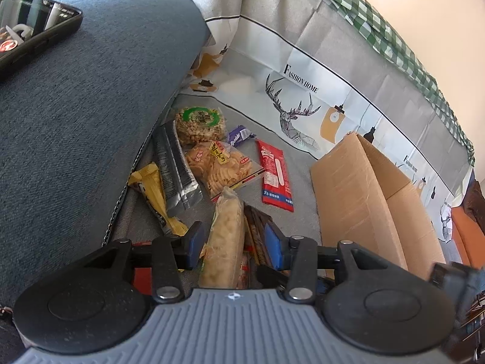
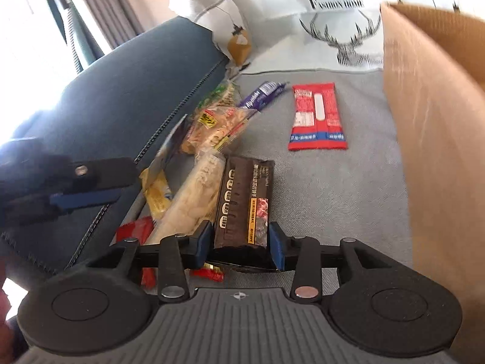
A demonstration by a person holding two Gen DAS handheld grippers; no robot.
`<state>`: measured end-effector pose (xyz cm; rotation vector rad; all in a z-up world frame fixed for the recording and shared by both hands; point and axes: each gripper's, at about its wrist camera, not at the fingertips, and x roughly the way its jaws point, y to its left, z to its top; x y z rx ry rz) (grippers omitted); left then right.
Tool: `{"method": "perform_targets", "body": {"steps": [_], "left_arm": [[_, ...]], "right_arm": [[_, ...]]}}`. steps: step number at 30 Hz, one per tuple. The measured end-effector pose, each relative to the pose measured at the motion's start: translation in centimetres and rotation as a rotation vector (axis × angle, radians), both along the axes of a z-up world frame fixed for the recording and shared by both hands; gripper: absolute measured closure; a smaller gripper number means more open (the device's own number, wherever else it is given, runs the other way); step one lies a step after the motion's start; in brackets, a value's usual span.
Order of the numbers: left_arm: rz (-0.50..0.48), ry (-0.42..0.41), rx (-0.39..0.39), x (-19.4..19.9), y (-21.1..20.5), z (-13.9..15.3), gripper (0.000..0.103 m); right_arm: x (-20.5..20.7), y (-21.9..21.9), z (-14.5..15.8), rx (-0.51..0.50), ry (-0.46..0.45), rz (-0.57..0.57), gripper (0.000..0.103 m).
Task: Organize snacks
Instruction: 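Grasp the dark brown chocolate bar with the right gripper while the left grasps the clear white snack pack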
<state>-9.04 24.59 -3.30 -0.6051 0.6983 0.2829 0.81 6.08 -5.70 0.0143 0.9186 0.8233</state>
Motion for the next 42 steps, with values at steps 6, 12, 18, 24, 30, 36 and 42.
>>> {"method": "perform_targets", "body": {"steps": [6, 12, 18, 24, 30, 36, 42], "left_arm": [[-0.036, 0.065, -0.022, 0.9, 0.0, -0.7, 0.054], [-0.073, 0.155, -0.025, 2.4, -0.5, -2.1, 0.053], [-0.101, 0.245, -0.011, 3.8, -1.2, -3.1, 0.05], [-0.118, 0.277, -0.01, 4.2, -1.2, -3.2, 0.074], [-0.223, 0.237, -0.059, 2.8, -1.5, -2.8, 0.078], [-0.198, 0.318, -0.04, 1.9, -1.5, -3.3, 0.07], [-0.171, 0.314, 0.008, 2.5, -2.2, -2.8, 0.055]], "right_arm": [[-2.6, -2.4, 1.7, -0.13, -0.054, 0.035, 0.061], [-5.1, -3.9, 2.0, -0.198, -0.069, 0.057, 0.061], [-5.0, -3.7, 0.9, -0.239, -0.051, 0.045, 0.061], [-5.0, -3.6, 0.5, -0.235, -0.049, 0.043, 0.06], [-4.7, -3.3, 0.1, -0.241, -0.036, 0.03, 0.058], [-4.7, -3.2, 0.0, -0.243, -0.034, 0.027, 0.058], [-4.5, -3.3, 0.2, -0.235, -0.022, 0.021, 0.057]]}}
